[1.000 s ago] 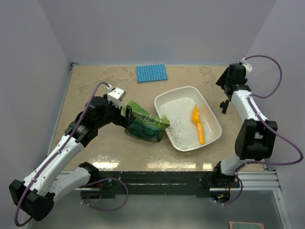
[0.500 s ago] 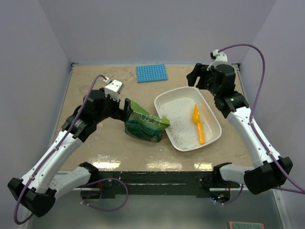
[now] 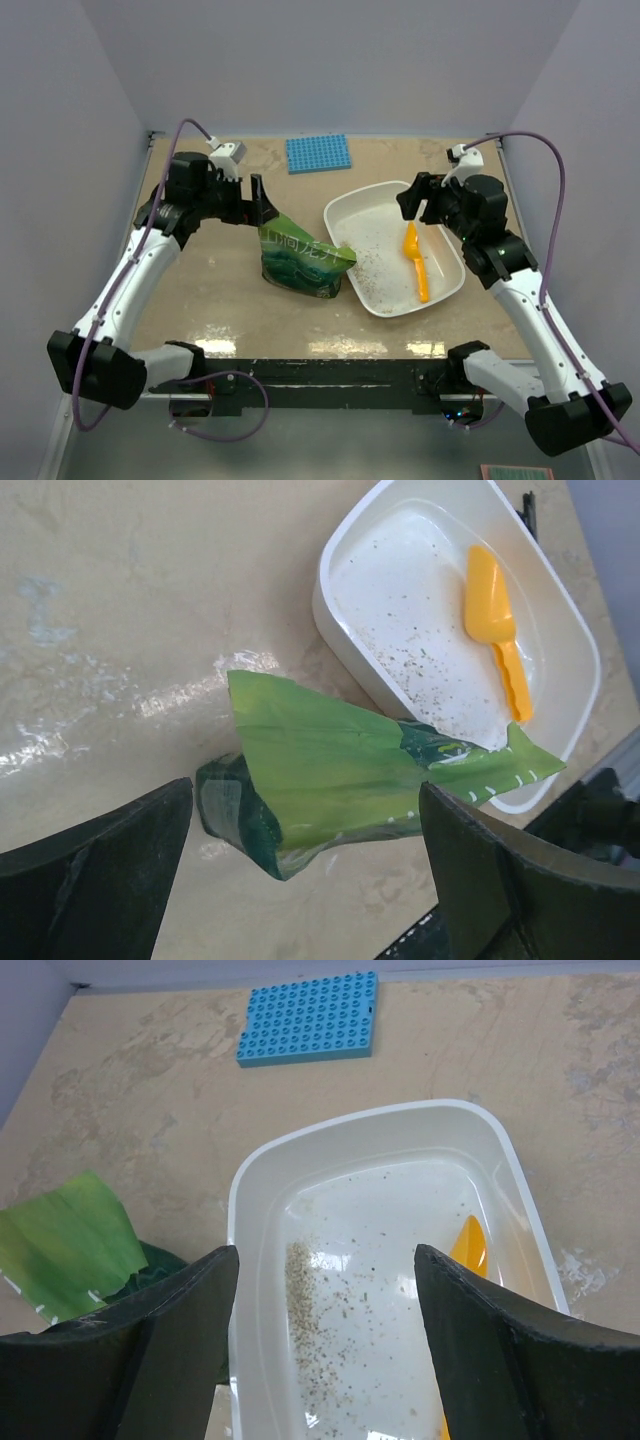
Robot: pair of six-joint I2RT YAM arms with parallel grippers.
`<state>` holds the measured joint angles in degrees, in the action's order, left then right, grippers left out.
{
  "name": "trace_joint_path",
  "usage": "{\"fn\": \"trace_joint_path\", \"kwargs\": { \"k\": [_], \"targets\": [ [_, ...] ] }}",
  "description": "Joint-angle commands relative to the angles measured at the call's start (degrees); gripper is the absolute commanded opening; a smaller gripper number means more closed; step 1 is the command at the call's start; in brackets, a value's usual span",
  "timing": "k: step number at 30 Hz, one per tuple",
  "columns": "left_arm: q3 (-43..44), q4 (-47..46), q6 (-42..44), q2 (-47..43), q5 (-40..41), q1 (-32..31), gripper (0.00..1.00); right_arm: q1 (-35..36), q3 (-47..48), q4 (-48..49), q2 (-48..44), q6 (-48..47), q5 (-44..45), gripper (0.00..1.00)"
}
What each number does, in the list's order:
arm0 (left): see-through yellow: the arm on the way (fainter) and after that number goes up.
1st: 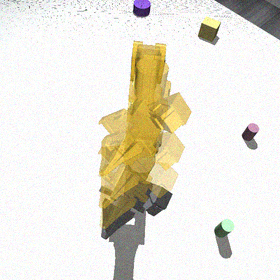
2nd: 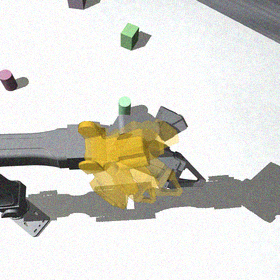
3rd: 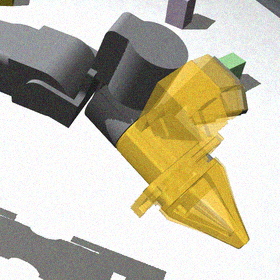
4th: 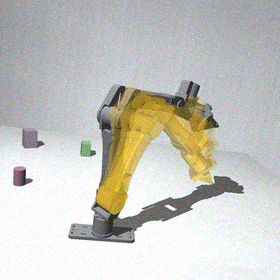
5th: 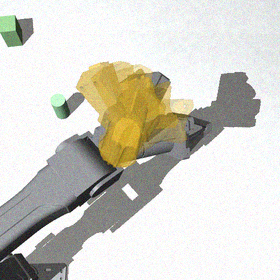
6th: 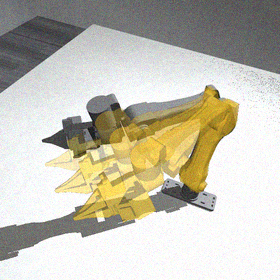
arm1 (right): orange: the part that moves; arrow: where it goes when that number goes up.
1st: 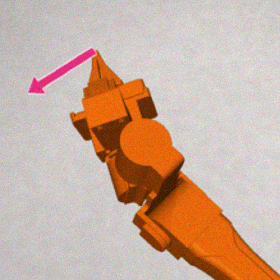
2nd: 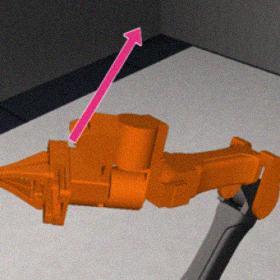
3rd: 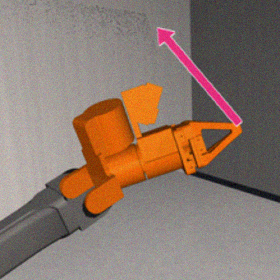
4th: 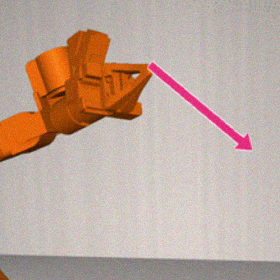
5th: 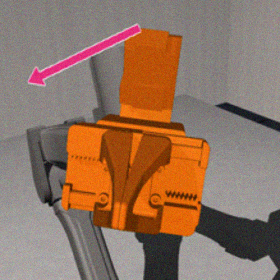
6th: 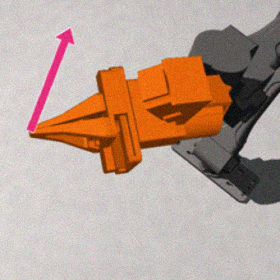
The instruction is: Fill the litter box with clean litter
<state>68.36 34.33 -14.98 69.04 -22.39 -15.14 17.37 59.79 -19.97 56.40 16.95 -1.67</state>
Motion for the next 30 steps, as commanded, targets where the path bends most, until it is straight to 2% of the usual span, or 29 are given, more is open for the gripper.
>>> {"fn": "trace_joint_path", "kwargs": {
  "k": [1, 4, 10, 14, 21, 30],
  "targets": [
    [0.0, -0.4, -5.6, 4.2, -21.9, 9.8, 1.0, 0.2, -1.9, -1.0, -4.0, -1.8, -1.8, 0.76],
    [-2.3, -2.9, -7.5, 4.6, -27.0, 12.1, 1.0, 0.3, -3.2, -2.0, -6.5, -2.4, -1.8, 0.76],
    [-8.7, -7.9, -11.2, 4.6, -35.4, 12.3, 1.0, 0.2, -4.8, -3.7, -9.2, -3.0, -1.9, 0.76],
    [-12.3, -14.6, -14.8, 4.1, -39.8, 12.3, 1.0, 0.2, -5.6, -3.0, -10.0, -2.4, -2.5, 0.76],
    [-12.8, -16.6, -14.5, 5.9, -41.6, 12.3, 1.0, 0.2, -6.5, -3.0, -10.8, -1.5, -3.1, 0.76],
    [-14.3, -24.6, -18.6, 5.8, -47.0, 12.1, 1.0, 0.2, -8.0, -3.8, -11.6, -1.1, -3.3, 0.75]
  ]
}}
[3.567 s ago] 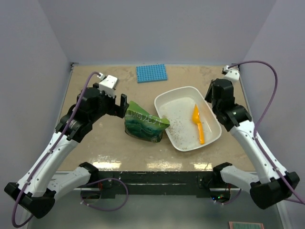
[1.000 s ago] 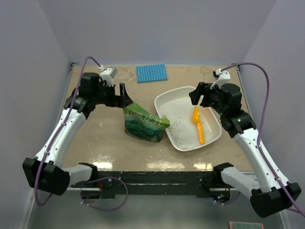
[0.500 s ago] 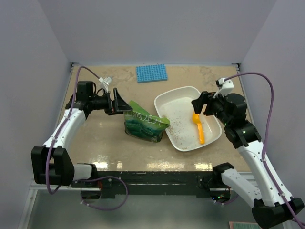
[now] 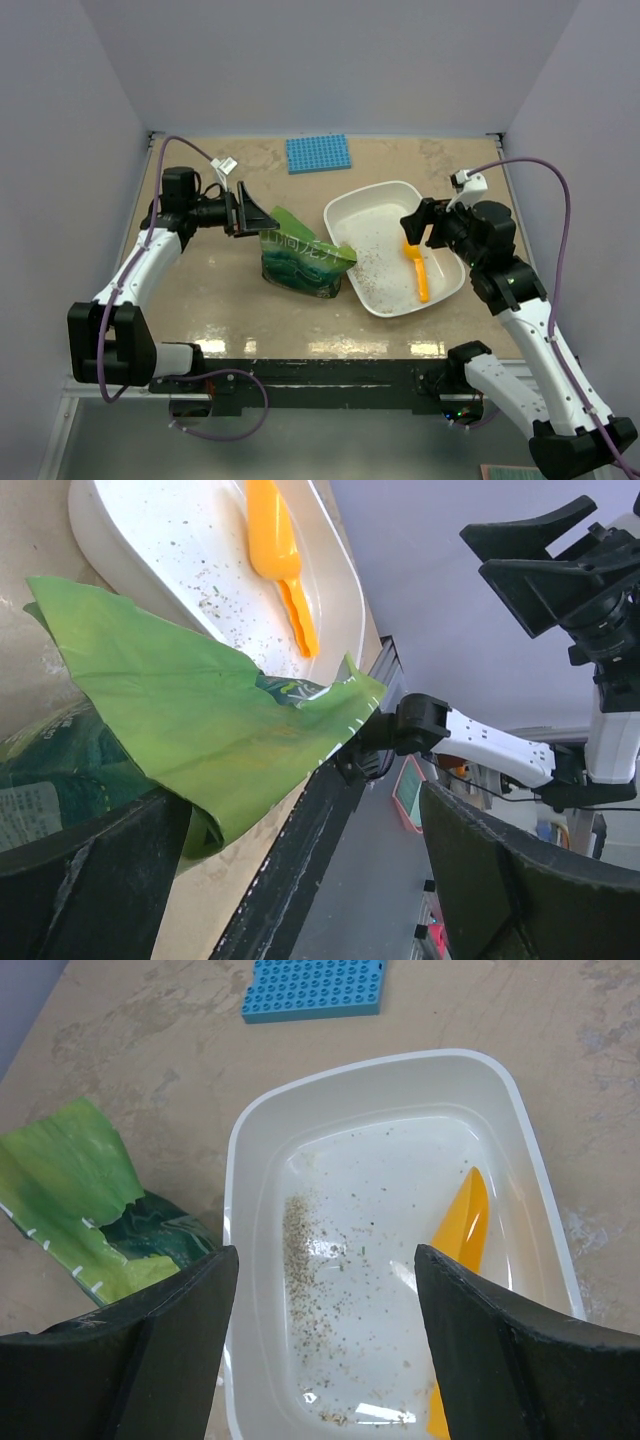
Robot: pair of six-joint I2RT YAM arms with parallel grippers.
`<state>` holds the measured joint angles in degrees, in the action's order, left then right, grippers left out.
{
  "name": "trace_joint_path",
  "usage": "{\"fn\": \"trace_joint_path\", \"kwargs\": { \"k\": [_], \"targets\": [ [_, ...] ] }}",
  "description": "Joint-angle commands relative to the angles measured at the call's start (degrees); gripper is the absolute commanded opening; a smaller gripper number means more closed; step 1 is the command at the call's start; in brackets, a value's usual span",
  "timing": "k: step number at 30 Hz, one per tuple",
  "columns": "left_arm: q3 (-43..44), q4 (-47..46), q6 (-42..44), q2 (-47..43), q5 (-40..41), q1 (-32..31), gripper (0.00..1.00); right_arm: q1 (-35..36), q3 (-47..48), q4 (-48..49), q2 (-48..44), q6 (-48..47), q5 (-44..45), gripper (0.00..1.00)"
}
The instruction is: Fill the litter box with clean litter
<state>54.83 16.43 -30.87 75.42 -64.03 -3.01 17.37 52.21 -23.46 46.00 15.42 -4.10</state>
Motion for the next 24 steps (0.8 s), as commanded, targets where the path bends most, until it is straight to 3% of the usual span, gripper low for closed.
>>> {"fn": "trace_joint_path", "kwargs": {
  "k": [1, 5, 12, 17, 23, 24],
  "targets": [
    [-1.0, -8.1, -3.4, -0.6, -5.8, -0.1, 1.0, 0.2, -0.3, -0.4, -1.3, 0.3, -1.0, 0.75],
    [-2.4, -12.5, -5.3, -1.2, -8.1, -1.0, 1.0, 0.2, 0.3, -0.8, -1.4, 0.0, -1.4, 0.75],
    [-7.9, -33.9, -13.2, -2.8, -12.5, -3.4, 1.0, 0.3, -0.4, -0.2, -2.1, -0.1, -4.7, 0.75],
    [-11.8, -43.2, -15.5, -3.5, -14.2, -4.2, 1.0, 0.3, -0.4, -0.7, -2.3, -1.1, -7.5, 0.75],
    [-16.7, -62.3, -25.7, -1.3, -13.4, -4.2, 0.97, 0.3, -0.2, -1.0, -3.1, -2.2, -9.8, 0.73],
    [-17.5, -69.7, -30.6, -0.8, -13.2, -4.2, 0.94, 0.2, -0.3, -0.9, -3.1, -2.3, -10.5, 0.72]
  ]
}}
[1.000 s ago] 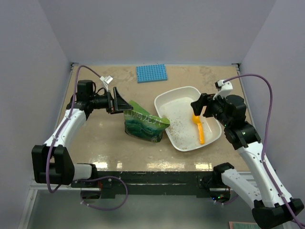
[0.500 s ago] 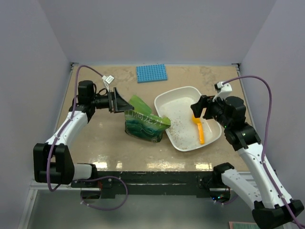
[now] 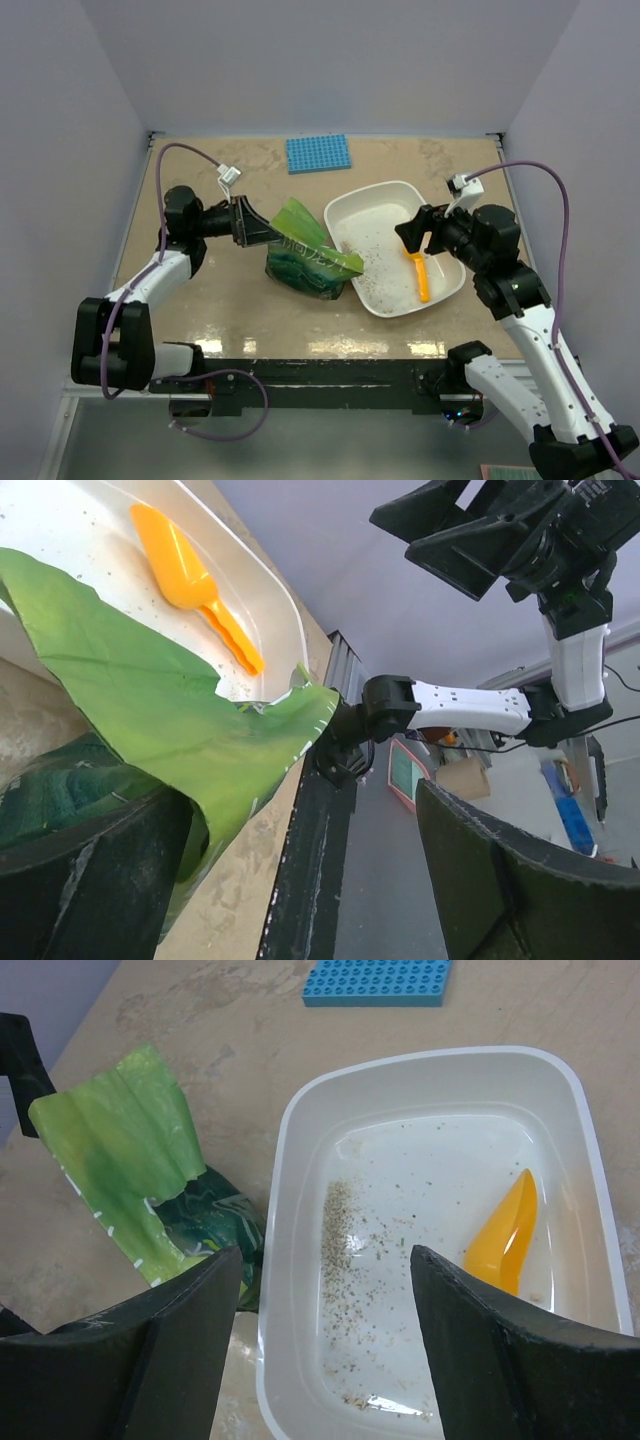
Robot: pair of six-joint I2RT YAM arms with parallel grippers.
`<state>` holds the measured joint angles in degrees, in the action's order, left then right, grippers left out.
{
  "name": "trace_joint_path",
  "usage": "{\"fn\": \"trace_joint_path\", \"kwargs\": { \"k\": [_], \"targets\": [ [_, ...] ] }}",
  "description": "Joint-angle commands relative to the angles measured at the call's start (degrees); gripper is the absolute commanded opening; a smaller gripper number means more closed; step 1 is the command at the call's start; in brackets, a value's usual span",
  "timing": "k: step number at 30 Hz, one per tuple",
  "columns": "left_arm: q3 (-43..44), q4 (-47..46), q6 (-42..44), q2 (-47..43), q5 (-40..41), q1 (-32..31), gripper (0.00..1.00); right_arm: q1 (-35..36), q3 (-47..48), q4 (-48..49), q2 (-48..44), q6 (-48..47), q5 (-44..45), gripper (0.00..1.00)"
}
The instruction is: Fill the litter box with clean litter
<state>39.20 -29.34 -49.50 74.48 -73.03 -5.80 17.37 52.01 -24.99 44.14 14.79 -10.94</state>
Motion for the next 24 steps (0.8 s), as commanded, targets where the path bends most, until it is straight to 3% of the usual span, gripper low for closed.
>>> {"fn": "trace_joint_path", "kwargs": {
  "k": [1, 4, 5, 6, 8, 10, 16, 24],
  "targets": [
    [-2.6, -28.6, -14.9, 0.7, -3.9, -1.5, 0.84, 0.2, -0.2, 0.6, -0.9, -1.8, -3.8, 0.71],
    [-5.4, -49.3, -29.0, 4.1, -3.7, -1.4, 0.54, 0.2, -0.5, 1.0, -0.2, -2.1, -5.0, 0.7],
    [-6.2, -55.1, -33.2, 6.8, -3.7, -1.4, 0.48, 0.2, -0.7, 1.2, 0.2, -2.1, -5.3, 0.7],
    [-6.3, -67.8, -42.3, 8.5, -3.7, -1.4, 0.42, 0.2, -0.9, 1.7, 0.3, -2.0, -5.5, 0.7],
    [-5.6, -79.3, -50.9, 13.5, -3.8, -1.4, 0.29, 0.3, -1.0, 2.4, 1.0, -1.5, -7.2, 0.7],
    [-5.7, -79.4, -51.0, 14.4, -4.0, -1.4, 0.17, 0.2, -1.0, 3.4, 1.6, -1.2, -9.0, 0.7],
    [-6.2, -79.4, -49.0, 13.2, -4.7, -1.4, 0.02, 0.2, -1.5, 7.1, 4.7, 0.6, -13.9, 0.7],
    [-6.7, -78.8, -47.7, 9.7, -5.2, -1.4, 0.0, 0.2, -3.6, 14.3, 11.9, 5.9, -21.3, 0.74]
  ]
}}
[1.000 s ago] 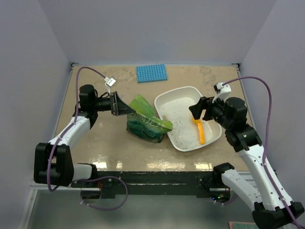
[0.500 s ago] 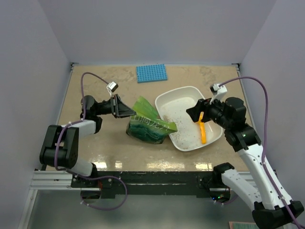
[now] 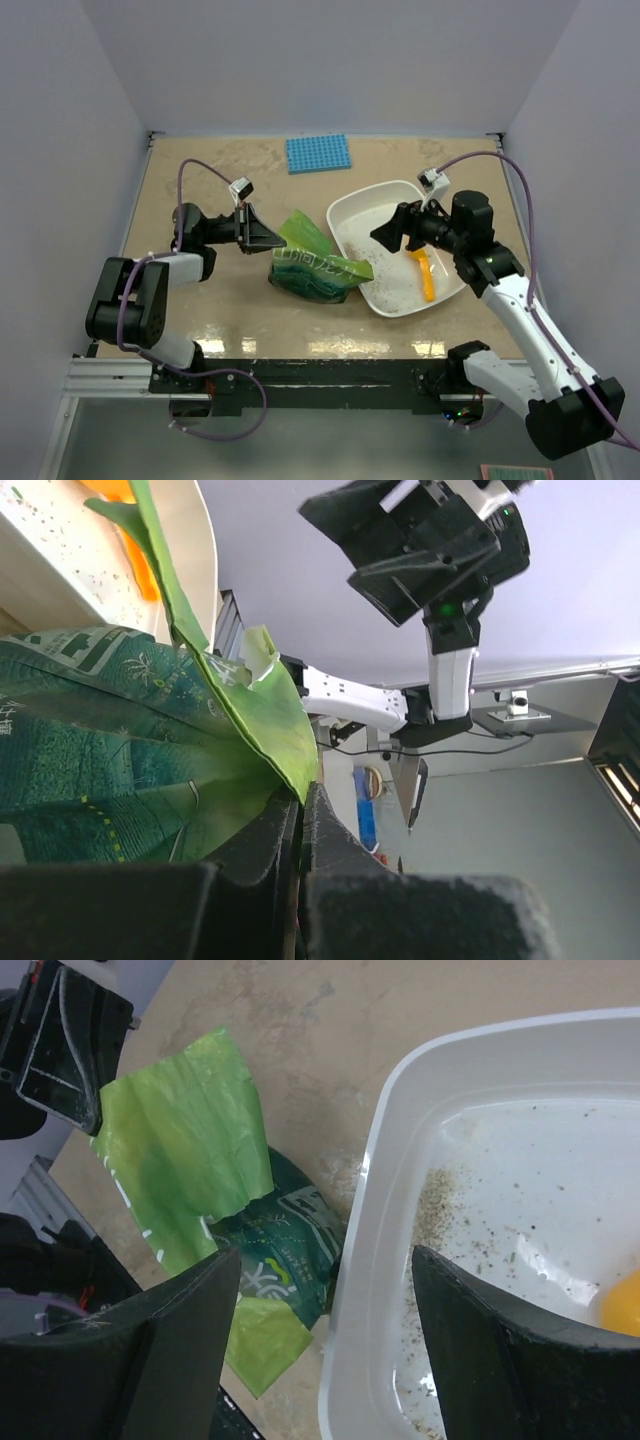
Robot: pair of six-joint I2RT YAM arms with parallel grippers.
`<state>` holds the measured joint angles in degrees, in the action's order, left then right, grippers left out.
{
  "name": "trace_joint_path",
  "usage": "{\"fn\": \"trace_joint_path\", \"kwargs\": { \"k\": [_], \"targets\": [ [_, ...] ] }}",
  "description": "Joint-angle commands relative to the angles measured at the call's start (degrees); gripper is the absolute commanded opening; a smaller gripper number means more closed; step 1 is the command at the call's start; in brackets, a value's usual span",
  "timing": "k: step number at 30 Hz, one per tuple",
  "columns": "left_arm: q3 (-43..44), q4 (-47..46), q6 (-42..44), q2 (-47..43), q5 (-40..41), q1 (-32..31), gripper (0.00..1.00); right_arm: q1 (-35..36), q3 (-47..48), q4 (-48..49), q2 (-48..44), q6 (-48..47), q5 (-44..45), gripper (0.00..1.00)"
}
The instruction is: Fill the litter box with clean litter
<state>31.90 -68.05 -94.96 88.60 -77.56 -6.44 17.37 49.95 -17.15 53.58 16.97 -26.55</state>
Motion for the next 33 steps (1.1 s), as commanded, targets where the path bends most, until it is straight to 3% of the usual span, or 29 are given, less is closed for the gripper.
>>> {"fn": "trace_joint_path", "kwargs": {
  "k": [1, 7, 15, 23, 33],
  "targets": [
    [0.6, -39.9, -2.2, -4.6, -0.7, -0.7, 0.0, 0.2, -1.9, 7.4, 4.0, 5.3, -6.6, 0.75],
    [-0.2, -37.2, 0.1, -5.6, -0.1, -0.8, 0.0, 0.3, -5.6, 19.5, 10.3, 12.4, -13.0, 0.76],
    [-1.3, -22.9, 10.7, -9.8, 0.0, -1.0, 0.0, 0.6, -9.1, 38.5, 20.7, 22.2, -22.1, 0.76],
    [-1.6, -12.7, 18.2, -12.6, 0.0, -1.5, 0.0, 3.5, -9.2, 50.3, 27.5, 28.2, -28.8, 0.77],
    [-1.7, -10.5, 20.2, -12.7, 0.2, -1.5, 0.0, 7.9, -8.8, 56.3, 30.3, 32.6, -30.3, 0.74]
  ]
}}
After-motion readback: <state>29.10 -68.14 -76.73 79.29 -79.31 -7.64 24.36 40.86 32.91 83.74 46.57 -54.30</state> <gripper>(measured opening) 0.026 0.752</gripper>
